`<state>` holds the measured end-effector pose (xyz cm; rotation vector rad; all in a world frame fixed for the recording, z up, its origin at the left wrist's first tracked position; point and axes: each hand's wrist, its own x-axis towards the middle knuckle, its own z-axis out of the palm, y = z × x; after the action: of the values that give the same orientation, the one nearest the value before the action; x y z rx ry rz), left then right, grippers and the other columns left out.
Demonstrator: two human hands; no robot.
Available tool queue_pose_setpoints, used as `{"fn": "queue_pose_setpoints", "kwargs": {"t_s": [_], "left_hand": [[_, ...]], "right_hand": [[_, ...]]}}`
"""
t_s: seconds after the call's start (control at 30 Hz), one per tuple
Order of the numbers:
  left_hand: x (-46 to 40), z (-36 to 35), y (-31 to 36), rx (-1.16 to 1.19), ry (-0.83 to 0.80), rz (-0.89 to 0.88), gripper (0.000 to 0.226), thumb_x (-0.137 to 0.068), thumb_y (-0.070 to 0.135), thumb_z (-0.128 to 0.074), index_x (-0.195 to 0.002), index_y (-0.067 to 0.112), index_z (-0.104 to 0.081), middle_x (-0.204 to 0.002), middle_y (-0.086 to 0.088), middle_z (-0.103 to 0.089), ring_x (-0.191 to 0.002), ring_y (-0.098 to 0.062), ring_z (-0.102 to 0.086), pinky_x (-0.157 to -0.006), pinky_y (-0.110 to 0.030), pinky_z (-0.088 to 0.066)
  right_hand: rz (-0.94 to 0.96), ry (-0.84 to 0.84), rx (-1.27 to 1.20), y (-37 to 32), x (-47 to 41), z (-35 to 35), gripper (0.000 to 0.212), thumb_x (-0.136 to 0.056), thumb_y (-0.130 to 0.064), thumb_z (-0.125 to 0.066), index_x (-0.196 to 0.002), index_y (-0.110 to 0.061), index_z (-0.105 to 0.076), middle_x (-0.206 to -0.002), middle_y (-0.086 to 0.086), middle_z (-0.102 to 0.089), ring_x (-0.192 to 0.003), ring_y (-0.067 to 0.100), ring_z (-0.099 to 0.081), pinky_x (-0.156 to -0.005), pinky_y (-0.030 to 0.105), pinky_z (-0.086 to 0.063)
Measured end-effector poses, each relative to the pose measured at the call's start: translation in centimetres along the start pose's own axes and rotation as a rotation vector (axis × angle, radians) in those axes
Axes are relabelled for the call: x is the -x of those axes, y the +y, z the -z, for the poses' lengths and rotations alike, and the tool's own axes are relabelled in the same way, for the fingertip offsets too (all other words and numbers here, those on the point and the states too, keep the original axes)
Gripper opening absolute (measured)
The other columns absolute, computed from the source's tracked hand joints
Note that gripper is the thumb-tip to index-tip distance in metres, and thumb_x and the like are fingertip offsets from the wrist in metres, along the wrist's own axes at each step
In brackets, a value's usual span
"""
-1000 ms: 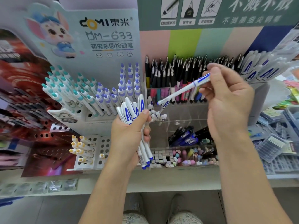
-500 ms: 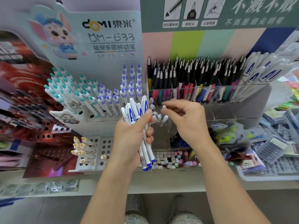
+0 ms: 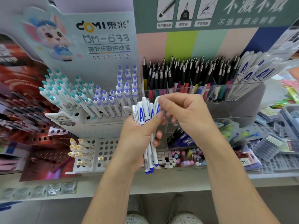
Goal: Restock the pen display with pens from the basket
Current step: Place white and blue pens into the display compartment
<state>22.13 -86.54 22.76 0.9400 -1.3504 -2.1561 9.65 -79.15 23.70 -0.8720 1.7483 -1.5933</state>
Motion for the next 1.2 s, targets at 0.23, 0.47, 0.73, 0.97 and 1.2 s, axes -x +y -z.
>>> {"fn": "queue_pose_setpoints", "kwargs": {"t_s": [0.23,0.47,0.73,0.97,1.2], "left_hand": [[0.3,-0.6,-0.1,0.061,0.058,0.023,0.017,-0.092,0.023,-0.067,-0.095,0.007,-0.072,-0.080,-0.010,-0.075,-0.062,-0.018,-0.070,-0.050,-0.025,-0.055],[0.1,0.8,0.1,0.058,0.144,0.006,0.015,-0.091,0.023,-0.070,-0.082,0.016,-0.060,-0.060,0.003,-0.049,-0.043,-0.008,-0.038,-0.039,-0.019,-0.034],[-0.3,0.3,0.2,0.141,0.191,0.038,0.025,-0.080,0.041,-0.074,-0.086,0.020,-0.061,-0.060,0.006,-0.041,-0.045,-0.007,-0.028,-0.040,-0.018,-0.025],[-0.2,0.6,0.2,0.279,0.162,0.097,0.046,-0.088,0.060,-0.058,-0.097,0.015,-0.052,-0.060,0.004,-0.045,-0.042,-0.007,-0.031,-0.037,-0.017,-0.028],[0.0,0.4,0.1,0.241,0.118,0.049,0.041,-0.088,0.050,-0.061,-0.101,0.011,-0.053,-0.063,0.002,-0.050,-0.041,-0.008,-0.035,-0.037,-0.018,-0.029]], "right_hand": [[-0.058,0.099,-0.267,0.4,0.1,0.1,0.013,-0.092,-0.017,-0.069,-0.094,-0.005,-0.073,-0.073,0.006,-0.066,-0.064,0.019,-0.057,-0.058,0.026,-0.052],[0.324,0.566,-0.383,-0.1,-0.8,3.0,0.010,-0.099,-0.012,-0.063,-0.091,-0.014,-0.067,-0.073,-0.002,-0.063,-0.060,0.015,-0.059,-0.058,0.026,-0.054],[0.193,0.333,0.128,4.8,-0.1,0.1,0.012,-0.091,-0.010,-0.073,-0.101,-0.016,-0.077,-0.089,0.000,-0.074,-0.078,0.017,-0.071,-0.076,0.039,-0.061],[0.099,0.267,0.233,5.4,-0.6,-0.6,0.014,-0.085,-0.009,-0.079,-0.097,-0.014,-0.074,-0.086,-0.005,-0.074,-0.081,0.005,-0.071,-0.075,0.018,-0.056],[0.028,0.172,0.182,4.9,-1.1,-1.1,0.015,-0.090,-0.011,-0.075,-0.105,-0.011,-0.078,-0.092,-0.006,-0.077,-0.085,0.003,-0.072,-0.080,0.017,-0.056]]}}
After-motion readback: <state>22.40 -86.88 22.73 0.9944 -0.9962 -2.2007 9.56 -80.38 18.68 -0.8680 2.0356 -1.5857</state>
